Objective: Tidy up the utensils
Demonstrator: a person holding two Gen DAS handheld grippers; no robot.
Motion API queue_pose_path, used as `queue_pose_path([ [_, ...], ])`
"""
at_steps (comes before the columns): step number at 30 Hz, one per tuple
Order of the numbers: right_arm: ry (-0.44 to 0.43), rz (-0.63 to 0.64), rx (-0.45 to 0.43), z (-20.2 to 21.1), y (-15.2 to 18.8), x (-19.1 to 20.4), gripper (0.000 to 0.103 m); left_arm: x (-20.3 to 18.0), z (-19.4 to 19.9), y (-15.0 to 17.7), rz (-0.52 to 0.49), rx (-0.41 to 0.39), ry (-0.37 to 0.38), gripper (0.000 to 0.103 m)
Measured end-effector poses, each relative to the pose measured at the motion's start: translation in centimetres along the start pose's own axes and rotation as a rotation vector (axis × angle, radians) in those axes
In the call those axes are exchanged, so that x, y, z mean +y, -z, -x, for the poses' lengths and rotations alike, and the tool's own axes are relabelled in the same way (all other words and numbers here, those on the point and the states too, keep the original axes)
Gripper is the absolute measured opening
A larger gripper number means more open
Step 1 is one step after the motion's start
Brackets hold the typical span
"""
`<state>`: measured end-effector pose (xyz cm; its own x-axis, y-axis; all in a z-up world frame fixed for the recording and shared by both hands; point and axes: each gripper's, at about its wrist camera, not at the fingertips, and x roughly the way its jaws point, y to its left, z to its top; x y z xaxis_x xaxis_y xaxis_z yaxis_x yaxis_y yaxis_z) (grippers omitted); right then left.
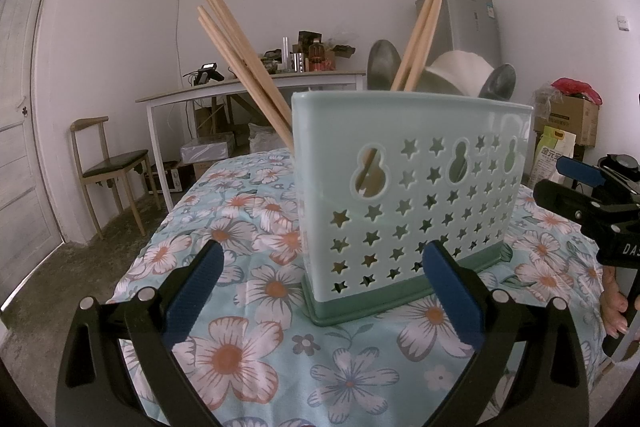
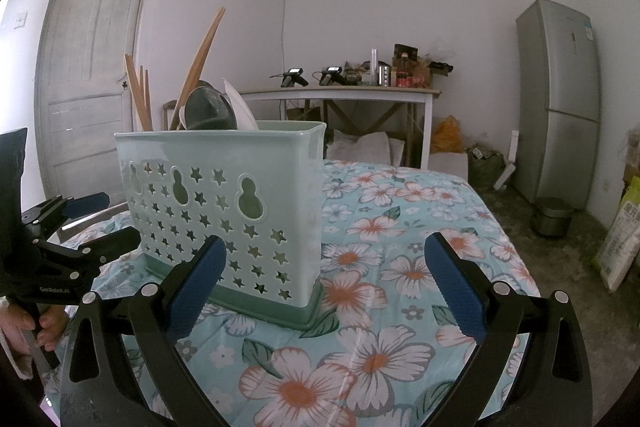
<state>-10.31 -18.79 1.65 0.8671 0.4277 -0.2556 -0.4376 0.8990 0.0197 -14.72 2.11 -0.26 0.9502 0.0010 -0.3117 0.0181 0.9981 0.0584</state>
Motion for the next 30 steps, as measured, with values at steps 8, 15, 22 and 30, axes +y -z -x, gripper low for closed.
queue_pose_path([
  [8, 0.000, 0.000, 0.000, 0.01, 0.03, -0.11, 0.095, 0.00, 0.00, -0.01, 0.000, 0.000, 0.000, 0.098],
  [15, 0.000, 0.000, 0.001, -0.01, 0.09, -0.15, 0.095, 0.01, 0.00, 0.01, -0.001, 0.000, 0.000, 0.098],
  [22, 0.000, 0.001, 0.001, -0.02, 0.05, -0.08, 0.095, 0.00, -0.02, -0.01, 0.000, 0.001, 0.000, 0.098],
  [30, 0.000, 0.001, 0.002, -0.02, 0.03, -0.09, 0.095, 0.01, -0.03, -0.01, 0.000, 0.001, 0.000, 0.098],
])
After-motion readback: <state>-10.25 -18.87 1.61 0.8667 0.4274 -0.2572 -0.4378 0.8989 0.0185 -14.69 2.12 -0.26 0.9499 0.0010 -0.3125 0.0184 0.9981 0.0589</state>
